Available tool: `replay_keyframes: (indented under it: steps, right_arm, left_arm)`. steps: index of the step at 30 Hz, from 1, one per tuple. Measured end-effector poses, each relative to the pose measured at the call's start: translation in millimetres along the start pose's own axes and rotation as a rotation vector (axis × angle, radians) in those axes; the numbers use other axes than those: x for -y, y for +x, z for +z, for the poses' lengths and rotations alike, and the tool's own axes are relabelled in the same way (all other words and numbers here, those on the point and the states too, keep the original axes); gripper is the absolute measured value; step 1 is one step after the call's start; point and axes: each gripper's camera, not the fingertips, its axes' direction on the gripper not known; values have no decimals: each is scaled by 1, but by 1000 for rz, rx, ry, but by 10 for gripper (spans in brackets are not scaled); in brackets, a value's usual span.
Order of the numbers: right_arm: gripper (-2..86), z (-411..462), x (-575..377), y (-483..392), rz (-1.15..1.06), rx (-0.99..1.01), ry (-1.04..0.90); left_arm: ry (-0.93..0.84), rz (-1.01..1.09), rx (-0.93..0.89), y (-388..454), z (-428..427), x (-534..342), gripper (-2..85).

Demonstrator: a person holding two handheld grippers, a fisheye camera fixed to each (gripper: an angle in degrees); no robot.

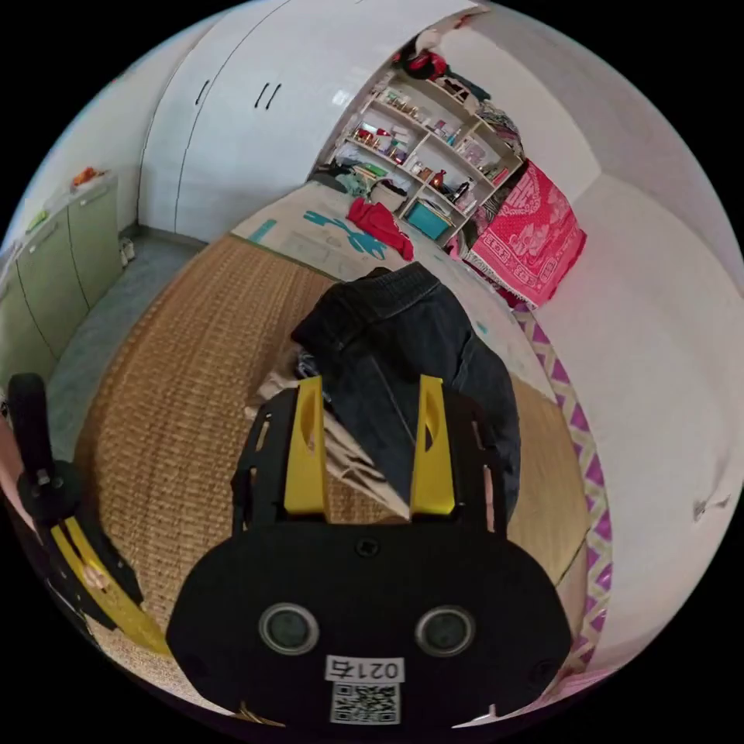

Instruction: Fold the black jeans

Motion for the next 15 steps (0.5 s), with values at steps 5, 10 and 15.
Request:
replay_keyframes:
  steps: [5, 10, 15]
  right_arm:
    - [88, 41, 36, 9, -67, -27, -56]
    - [48, 28, 21, 77, 237, 94, 35]
    - [41, -18, -49, 193, 638, 281, 201]
  left_arm:
    - [24, -30, -46, -4, -5, -1, -9]
    - [34, -49, -63, -7, -6, 0, -9]
    - [32, -58, -49, -8, -2, 4, -9]
